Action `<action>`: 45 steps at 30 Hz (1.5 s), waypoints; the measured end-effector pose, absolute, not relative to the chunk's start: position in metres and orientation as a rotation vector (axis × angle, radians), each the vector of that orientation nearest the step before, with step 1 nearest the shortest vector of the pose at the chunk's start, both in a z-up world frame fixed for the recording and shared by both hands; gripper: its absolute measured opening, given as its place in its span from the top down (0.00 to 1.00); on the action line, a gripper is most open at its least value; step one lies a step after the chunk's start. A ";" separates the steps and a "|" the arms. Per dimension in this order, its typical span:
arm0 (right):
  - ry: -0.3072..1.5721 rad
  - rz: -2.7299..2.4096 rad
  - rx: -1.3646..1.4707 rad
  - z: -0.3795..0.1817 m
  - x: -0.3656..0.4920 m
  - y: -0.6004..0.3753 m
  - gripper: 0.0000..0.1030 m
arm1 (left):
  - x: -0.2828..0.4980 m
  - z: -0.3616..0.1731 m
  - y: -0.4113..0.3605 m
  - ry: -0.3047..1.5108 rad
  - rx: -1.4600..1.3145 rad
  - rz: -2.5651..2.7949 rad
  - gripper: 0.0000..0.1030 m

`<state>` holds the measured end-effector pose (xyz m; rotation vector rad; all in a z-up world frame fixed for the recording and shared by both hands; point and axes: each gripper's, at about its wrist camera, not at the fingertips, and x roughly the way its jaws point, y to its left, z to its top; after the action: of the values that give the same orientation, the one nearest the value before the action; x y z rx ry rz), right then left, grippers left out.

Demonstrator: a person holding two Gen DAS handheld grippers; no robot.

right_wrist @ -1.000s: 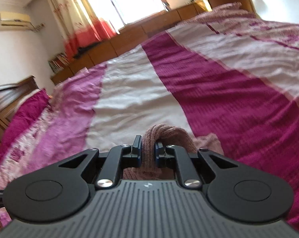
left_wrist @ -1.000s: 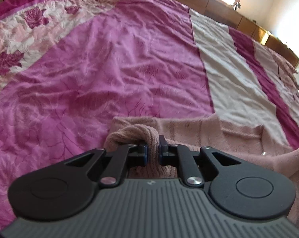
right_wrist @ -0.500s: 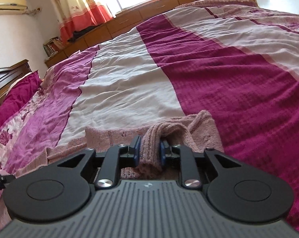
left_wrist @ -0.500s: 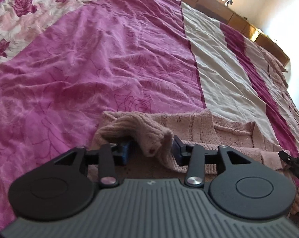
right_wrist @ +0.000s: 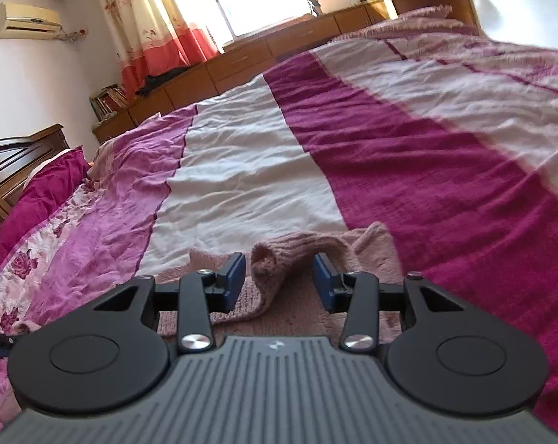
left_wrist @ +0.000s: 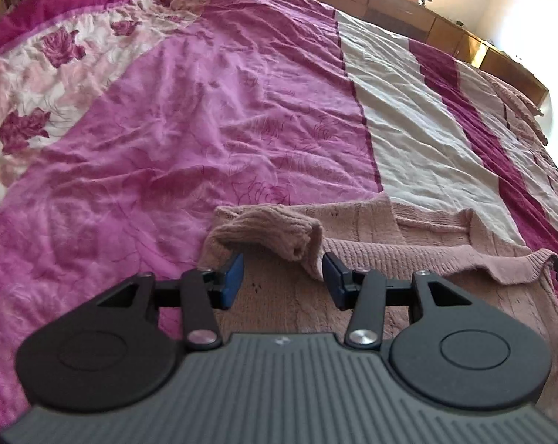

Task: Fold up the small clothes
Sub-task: 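Open both tools to release the folded cardigan, then pull both open tools back from the cardigan bundle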

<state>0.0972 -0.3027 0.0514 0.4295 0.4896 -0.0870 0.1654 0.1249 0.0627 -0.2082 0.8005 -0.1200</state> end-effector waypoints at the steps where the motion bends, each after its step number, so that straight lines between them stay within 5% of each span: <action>1: 0.490 -0.088 0.426 0.054 0.093 -0.304 0.52 | 0.163 0.063 0.124 0.805 -0.209 -0.126 0.52; 29: 0.688 -0.077 0.188 0.031 0.189 -0.301 0.53 | 0.227 0.041 0.129 0.832 -0.264 -0.060 0.52; 35: 0.618 -0.065 0.277 0.050 0.177 -0.305 0.52 | 0.220 0.059 0.137 0.785 -0.303 -0.034 0.37; 45: 0.581 -0.081 0.280 0.072 0.130 -0.306 0.46 | 0.191 0.065 0.141 0.820 -0.216 -0.005 0.37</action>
<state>0.1300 -0.3064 0.0722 0.2798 0.5812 -0.0808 0.1906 0.1414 0.0651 -0.2163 0.8201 -0.0053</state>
